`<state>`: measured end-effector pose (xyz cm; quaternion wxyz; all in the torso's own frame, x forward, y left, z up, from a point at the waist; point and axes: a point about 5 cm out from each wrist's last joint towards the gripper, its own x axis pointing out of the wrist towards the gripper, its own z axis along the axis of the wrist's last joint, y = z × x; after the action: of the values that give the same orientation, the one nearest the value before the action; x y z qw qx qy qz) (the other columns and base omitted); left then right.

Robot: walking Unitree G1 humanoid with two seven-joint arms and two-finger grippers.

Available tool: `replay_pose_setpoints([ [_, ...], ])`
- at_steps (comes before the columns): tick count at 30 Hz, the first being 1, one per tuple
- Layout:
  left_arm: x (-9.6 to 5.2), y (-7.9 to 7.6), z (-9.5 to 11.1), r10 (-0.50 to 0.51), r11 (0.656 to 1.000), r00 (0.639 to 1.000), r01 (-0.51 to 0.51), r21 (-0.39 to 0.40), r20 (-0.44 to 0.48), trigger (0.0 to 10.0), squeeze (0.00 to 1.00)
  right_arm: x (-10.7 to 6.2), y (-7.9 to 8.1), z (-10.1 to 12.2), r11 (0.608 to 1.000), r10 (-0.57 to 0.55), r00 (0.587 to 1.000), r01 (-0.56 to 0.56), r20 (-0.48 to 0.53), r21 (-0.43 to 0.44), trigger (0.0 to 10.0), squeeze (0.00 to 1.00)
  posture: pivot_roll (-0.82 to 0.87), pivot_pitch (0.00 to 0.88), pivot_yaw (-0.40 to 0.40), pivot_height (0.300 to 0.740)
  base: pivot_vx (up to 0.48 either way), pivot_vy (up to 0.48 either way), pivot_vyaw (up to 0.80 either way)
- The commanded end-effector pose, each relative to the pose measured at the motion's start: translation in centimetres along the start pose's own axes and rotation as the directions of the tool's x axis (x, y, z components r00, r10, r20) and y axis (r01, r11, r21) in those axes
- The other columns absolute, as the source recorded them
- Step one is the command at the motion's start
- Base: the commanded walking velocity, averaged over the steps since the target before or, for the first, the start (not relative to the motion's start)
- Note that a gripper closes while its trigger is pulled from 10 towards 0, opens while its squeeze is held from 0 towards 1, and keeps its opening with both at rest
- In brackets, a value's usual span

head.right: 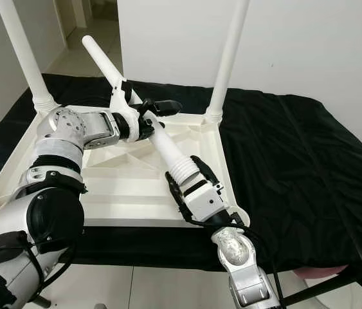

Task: Building children table

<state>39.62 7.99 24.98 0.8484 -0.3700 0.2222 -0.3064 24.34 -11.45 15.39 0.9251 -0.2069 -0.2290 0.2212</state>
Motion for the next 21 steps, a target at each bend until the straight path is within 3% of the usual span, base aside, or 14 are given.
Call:
replay_pose_setpoints([
  [1,0.1,-0.3,0.6,0.013,0.999,1.000,-0.014,0.029,0.023,10.0,0.00,-0.3,0.2,0.1,0.999,0.026,1.000,-0.026,0.003,-0.019,10.0,0.00,-0.07,0.000,-0.008,0.740,0.000,0.000,0.00],
  [6,-0.7,0.8,1.9,0.063,0.997,0.996,-0.067,0.049,0.067,10.0,0.00,-0.7,0.3,0.1,0.999,0.015,1.000,-0.016,-0.010,-0.029,10.0,0.00,-0.07,0.000,0.002,0.740,0.000,0.000,0.00],
  [16,-0.9,1.1,2.4,0.078,0.995,0.993,-0.083,0.061,0.085,9.7,0.00,-0.7,0.5,0.0,0.999,0.002,1.000,-0.002,-0.020,-0.035,10.0,0.00,-0.07,0.000,0.008,0.740,0.000,0.000,0.00],
  [17,-0.8,1.1,2.4,0.075,0.995,0.993,-0.081,0.066,0.087,4.0,0.00,-0.7,0.6,0.0,0.999,0.001,1.000,-0.002,-0.021,-0.035,10.0,0.00,-0.07,0.000,0.008,0.740,0.000,0.000,0.00],
  [18,-0.8,1.1,2.4,0.075,0.995,0.993,-0.081,0.066,0.087,4.0,0.00,-0.7,0.6,0.0,0.999,0.001,1.000,-0.002,-0.021,-0.035,10.0,0.00,-0.07,0.000,0.008,0.740,0.000,0.000,0.00],
  [19,-0.7,1.0,2.4,0.065,0.995,0.994,-0.071,0.071,0.091,0.0,0.00,-0.6,0.7,0.0,0.999,0.001,1.000,-0.002,-0.021,-0.035,10.0,0.00,-0.07,0.000,0.009,0.740,0.000,0.000,0.00],
  [21,-0.7,1.0,2.4,0.065,0.995,0.994,-0.071,0.071,0.091,0.0,0.00,-0.6,0.7,0.0,0.999,0.001,1.000,-0.002,-0.021,-0.035,10.0,0.00,-0.07,0.000,0.009,0.740,0.000,0.000,0.00],
])
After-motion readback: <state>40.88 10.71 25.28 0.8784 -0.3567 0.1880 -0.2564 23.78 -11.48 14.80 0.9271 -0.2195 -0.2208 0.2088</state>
